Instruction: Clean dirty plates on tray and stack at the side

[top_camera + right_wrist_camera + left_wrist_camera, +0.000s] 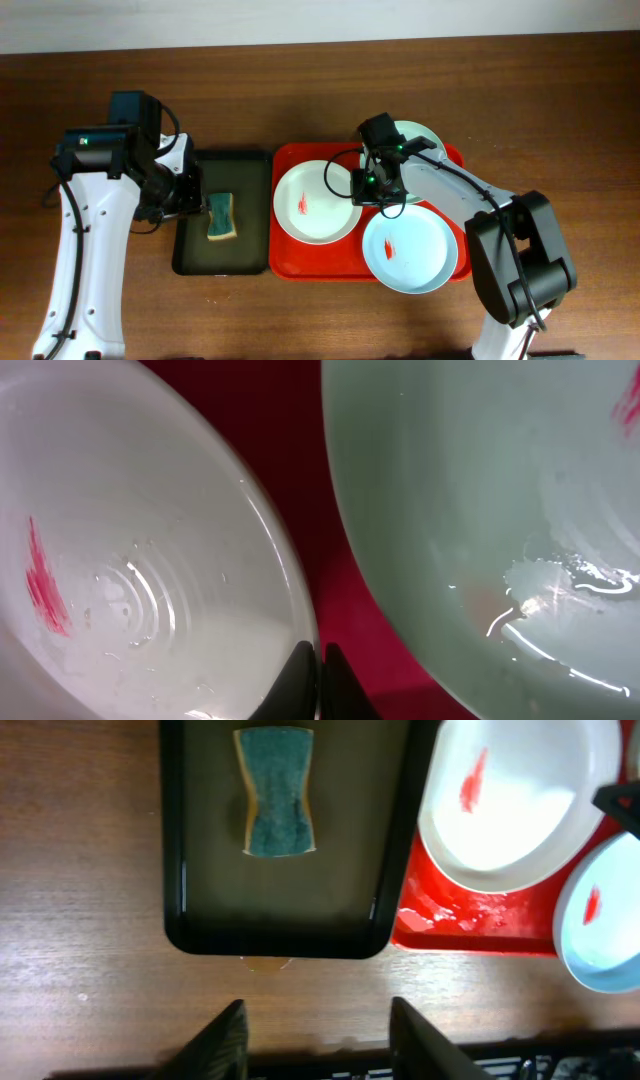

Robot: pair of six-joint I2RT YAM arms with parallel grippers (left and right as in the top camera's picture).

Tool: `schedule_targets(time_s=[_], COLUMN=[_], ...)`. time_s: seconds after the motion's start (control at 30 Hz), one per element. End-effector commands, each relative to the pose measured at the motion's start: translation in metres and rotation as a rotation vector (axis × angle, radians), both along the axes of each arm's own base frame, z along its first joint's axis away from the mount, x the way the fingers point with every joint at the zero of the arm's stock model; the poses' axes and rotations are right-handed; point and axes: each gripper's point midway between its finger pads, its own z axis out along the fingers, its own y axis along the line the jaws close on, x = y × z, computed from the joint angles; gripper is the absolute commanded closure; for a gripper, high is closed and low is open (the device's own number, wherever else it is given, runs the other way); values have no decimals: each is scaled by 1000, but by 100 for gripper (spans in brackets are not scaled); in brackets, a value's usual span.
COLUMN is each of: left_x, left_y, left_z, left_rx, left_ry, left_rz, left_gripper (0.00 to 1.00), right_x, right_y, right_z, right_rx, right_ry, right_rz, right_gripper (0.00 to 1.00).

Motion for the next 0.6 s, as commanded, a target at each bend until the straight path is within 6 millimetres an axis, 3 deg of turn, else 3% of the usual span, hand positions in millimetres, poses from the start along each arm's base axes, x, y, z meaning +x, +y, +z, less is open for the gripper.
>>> schedule_targets(time_s=[0.0, 0.3, 0.4, 0.57], left_x=[1, 14, 20, 36], left_y=[7, 8, 21, 8], left_z=[-8, -58, -63, -71], left_rx=[43, 46, 114, 113], left_ry=[15, -5, -14, -44], left_rz=[37, 59, 120, 79], left_gripper=[66, 76, 76, 79], right_x=[-4, -6, -6, -6], right_y=[1, 1, 2, 2], right_z=[-6, -6, -6, -6], right_rx=[-9, -3, -1, -1], right_ry=[19, 28, 28, 28], right_rz=[-13, -11, -11, -10], right_gripper=[96, 94, 94, 93])
